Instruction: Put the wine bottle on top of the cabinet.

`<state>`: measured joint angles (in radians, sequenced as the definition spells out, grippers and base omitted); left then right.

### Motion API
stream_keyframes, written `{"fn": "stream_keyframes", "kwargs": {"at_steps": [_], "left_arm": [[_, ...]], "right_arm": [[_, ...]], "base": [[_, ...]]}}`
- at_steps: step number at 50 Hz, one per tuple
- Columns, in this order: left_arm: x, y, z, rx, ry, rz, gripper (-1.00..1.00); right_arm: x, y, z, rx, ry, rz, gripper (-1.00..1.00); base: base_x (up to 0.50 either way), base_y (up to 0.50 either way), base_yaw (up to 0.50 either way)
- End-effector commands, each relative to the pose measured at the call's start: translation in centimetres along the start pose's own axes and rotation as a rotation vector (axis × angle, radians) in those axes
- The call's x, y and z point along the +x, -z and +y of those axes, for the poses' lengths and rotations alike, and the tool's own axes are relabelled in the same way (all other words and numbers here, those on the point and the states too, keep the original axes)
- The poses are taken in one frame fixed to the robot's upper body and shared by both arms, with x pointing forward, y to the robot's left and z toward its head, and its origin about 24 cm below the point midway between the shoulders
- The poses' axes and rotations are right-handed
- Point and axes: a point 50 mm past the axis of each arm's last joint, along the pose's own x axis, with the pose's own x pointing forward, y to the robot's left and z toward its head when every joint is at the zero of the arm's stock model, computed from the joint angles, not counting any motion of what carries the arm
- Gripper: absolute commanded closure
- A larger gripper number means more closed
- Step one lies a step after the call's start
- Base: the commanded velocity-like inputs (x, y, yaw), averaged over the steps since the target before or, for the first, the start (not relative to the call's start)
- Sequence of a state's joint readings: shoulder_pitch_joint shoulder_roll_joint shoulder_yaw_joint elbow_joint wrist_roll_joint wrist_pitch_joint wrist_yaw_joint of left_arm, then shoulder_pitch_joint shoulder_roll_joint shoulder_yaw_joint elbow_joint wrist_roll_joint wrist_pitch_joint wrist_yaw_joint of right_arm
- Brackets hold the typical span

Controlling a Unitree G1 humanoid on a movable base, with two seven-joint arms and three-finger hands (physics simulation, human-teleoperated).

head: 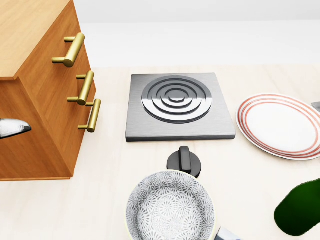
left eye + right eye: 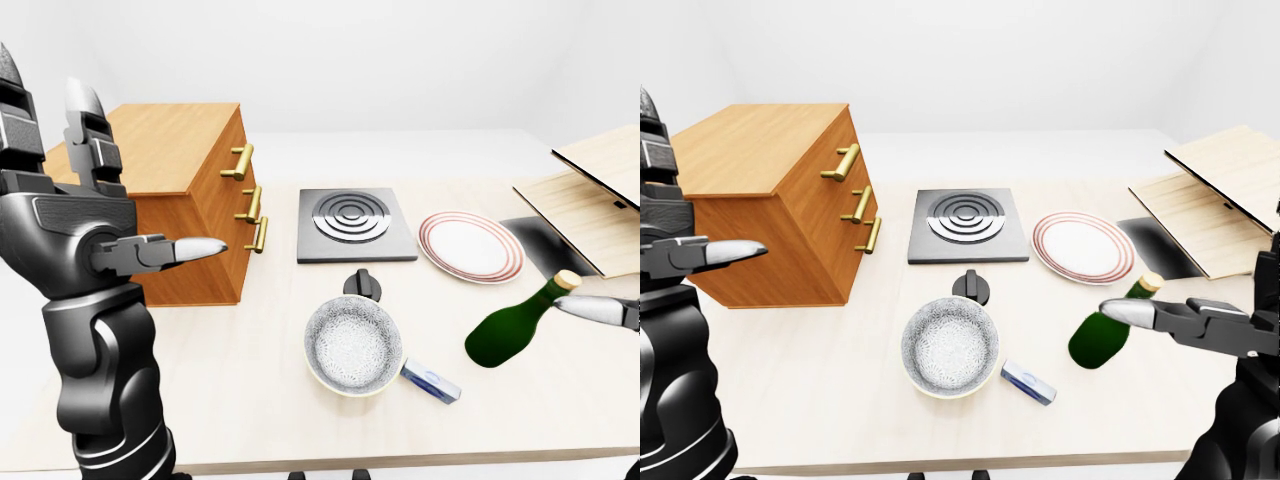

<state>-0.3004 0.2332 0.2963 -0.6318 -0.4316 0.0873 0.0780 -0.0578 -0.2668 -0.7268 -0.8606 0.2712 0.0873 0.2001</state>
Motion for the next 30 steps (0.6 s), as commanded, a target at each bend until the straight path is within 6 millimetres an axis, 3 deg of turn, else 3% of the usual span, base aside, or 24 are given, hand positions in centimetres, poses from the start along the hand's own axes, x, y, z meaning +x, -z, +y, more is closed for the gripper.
{"fn": "stream_keyframes", "kwargs": {"at_steps": [1,7,30], "left_arm": [[0.0,0.5,0.0,0.003,0.002,0.018,-1.00],[-0.2,0.4,0.0,0.006,0.001,0.017,-1.00],[-0.5,0.5,-0.2,0.000,0.000,0.025,-1.00]], "right_arm": [[-2.3,1.5,-0.9,-0.036,0.025,0.146,-1.00],[-3.4,3.3,-1.0,-0.031,0.046,0.258,-1.00],[-4.7,4.8,-1.7,-0.028,0.117,0.347,-1.00]], "base": [[0.00,0.00,0.00],[0.00,0.00,0.00],[0.00,0.00,0.00]]}}
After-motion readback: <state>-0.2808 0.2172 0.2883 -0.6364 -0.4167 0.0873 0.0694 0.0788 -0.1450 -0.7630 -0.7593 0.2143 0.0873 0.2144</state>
